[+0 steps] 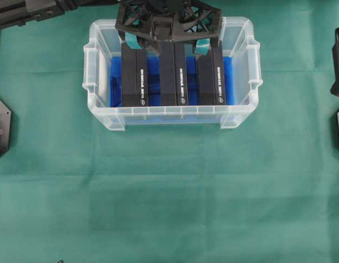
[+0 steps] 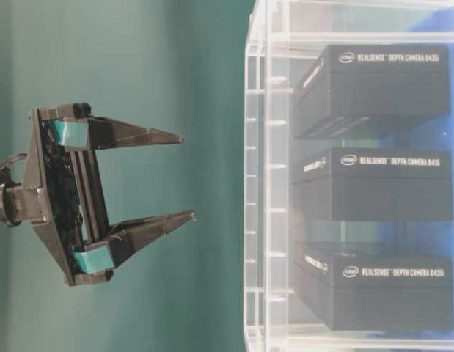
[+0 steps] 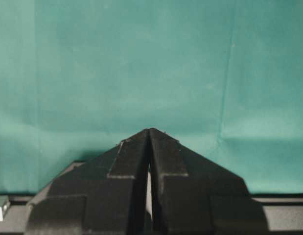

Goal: Take the box out of the case with the left arm.
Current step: 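Lower the open left gripper around the middle box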

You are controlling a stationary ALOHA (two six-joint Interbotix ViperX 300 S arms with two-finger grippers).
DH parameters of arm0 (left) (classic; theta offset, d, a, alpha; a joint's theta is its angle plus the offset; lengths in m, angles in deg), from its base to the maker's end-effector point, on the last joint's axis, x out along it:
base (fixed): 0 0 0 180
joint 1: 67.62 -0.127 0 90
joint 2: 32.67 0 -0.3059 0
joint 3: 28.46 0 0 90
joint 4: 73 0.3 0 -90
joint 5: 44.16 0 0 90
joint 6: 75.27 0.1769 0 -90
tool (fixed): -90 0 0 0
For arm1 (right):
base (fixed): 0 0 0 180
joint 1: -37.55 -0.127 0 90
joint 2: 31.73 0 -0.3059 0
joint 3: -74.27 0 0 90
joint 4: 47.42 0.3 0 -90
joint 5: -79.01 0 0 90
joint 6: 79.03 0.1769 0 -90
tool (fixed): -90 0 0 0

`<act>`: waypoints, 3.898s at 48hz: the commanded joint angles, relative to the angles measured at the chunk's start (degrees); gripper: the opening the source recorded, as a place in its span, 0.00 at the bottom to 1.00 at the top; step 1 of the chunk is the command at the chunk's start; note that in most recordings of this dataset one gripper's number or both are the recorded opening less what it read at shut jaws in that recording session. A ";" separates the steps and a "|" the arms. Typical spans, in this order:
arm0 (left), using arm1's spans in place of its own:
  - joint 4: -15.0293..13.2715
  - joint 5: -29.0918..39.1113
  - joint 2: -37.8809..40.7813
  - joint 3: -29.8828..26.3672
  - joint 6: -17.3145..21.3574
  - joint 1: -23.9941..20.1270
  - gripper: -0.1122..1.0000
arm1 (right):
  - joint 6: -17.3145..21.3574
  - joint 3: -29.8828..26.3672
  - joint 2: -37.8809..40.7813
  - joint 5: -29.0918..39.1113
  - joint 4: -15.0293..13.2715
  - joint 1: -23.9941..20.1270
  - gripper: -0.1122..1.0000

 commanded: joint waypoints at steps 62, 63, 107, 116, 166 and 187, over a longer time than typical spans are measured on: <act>0.18 -8.79 -0.44 9.76 -0.26 0.53 0.98 | -0.09 -0.97 -0.09 -0.18 -0.09 0.00 0.10; 0.18 -8.88 -0.44 9.93 -0.26 0.53 0.98 | 0.00 -0.97 -0.09 -0.18 -0.09 0.00 0.10; 0.35 -17.31 -0.26 18.46 -3.43 0.09 0.98 | -0.09 -0.70 -0.09 -0.44 -1.23 0.00 0.10; 0.35 -20.48 -0.18 19.78 -4.13 0.09 0.98 | -0.09 -0.70 -0.09 -0.44 -1.23 0.00 0.10; 0.44 -21.45 2.55 21.01 -5.54 0.79 0.98 | -0.09 -0.62 0.26 -1.85 -1.23 0.00 0.10; 0.44 -19.69 2.29 21.18 -9.93 0.09 0.63 | -0.09 -0.62 0.26 -1.85 -1.23 0.00 0.10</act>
